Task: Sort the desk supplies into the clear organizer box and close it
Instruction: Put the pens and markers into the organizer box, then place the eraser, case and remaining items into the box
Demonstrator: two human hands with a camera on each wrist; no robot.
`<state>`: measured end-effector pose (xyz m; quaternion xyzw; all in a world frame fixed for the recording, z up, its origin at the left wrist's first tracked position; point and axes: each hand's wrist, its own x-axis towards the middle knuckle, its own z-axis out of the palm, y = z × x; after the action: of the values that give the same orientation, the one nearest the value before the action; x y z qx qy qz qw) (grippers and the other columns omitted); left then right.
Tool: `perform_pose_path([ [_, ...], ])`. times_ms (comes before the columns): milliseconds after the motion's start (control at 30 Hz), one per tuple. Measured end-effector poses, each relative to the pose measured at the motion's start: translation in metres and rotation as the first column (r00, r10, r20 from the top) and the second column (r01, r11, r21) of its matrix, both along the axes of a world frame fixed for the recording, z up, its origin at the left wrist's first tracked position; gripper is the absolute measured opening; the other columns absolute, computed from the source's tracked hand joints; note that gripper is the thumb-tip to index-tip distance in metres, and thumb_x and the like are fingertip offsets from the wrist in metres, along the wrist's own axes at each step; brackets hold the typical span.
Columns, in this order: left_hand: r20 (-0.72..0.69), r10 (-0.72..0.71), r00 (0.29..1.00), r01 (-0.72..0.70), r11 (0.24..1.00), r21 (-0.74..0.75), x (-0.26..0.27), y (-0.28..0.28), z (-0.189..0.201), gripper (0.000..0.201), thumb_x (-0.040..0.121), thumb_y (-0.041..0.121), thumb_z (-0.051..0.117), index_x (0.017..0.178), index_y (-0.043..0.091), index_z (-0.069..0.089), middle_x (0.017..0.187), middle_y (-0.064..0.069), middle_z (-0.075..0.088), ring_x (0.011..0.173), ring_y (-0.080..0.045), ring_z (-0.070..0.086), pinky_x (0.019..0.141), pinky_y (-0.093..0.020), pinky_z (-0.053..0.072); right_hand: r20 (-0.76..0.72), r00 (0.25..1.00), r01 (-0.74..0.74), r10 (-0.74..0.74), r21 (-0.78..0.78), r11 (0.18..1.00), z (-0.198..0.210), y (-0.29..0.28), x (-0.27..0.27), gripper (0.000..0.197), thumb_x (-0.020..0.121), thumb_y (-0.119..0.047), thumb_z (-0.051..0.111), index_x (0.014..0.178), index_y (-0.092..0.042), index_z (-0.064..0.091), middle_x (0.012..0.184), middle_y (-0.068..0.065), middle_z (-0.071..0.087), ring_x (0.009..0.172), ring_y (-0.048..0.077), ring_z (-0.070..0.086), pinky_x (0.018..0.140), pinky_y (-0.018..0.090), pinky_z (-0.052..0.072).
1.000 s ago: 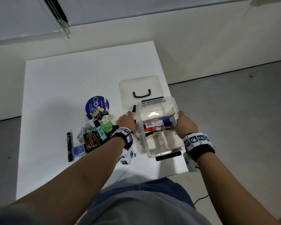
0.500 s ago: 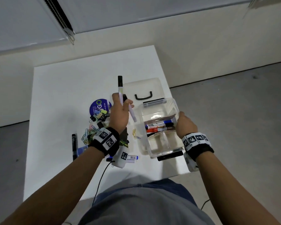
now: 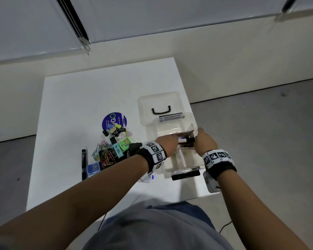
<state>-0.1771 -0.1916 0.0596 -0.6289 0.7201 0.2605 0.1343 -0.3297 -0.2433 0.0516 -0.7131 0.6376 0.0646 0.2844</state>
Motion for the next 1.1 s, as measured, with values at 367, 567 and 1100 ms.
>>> perform_pose_path([
  [367,-0.447,0.338,0.828,-0.475,0.847,-0.238,0.073,0.030,-0.006,0.019,0.095,0.014,0.045,0.108,0.017,0.059,0.102,-0.001,0.064,0.080,-0.018,0.064,0.068,-0.027,0.050,0.096,0.995,0.001,0.025,-0.267,0.964,0.016,0.016,0.021,0.051,0.088,-0.004,0.053,0.137,-0.004,0.040,0.131,0.022,0.047,0.118,0.038,0.047,0.094,0.045,0.044],
  [567,-0.199,0.850,0.488,-0.872,0.486,-0.063,0.178,0.089,-0.068,0.036,0.090,0.021,0.055,0.119,0.003,0.044,0.118,-0.025,0.055,0.105,-0.042,0.057,0.084,-0.047,0.048,0.240,0.824,-0.449,0.514,-0.277,0.850,0.027,0.100,0.114,0.017,0.090,-0.013,0.051,0.104,-0.016,0.061,0.102,0.004,0.063,0.087,0.025,0.064,0.068,0.032,0.049],
  [1100,-0.458,0.718,0.524,-0.782,0.619,0.074,0.189,0.123,-0.078,0.017,0.088,0.010,0.056,0.103,0.004,0.050,0.095,-0.014,0.055,0.078,-0.025,0.055,0.065,-0.030,0.038,-0.113,0.769,-0.593,0.630,0.245,0.767,-0.065,0.167,0.141,0.037,0.101,-0.025,0.035,0.129,-0.003,0.043,0.130,0.018,0.049,0.118,0.035,0.049,0.091,0.043,0.046],
])
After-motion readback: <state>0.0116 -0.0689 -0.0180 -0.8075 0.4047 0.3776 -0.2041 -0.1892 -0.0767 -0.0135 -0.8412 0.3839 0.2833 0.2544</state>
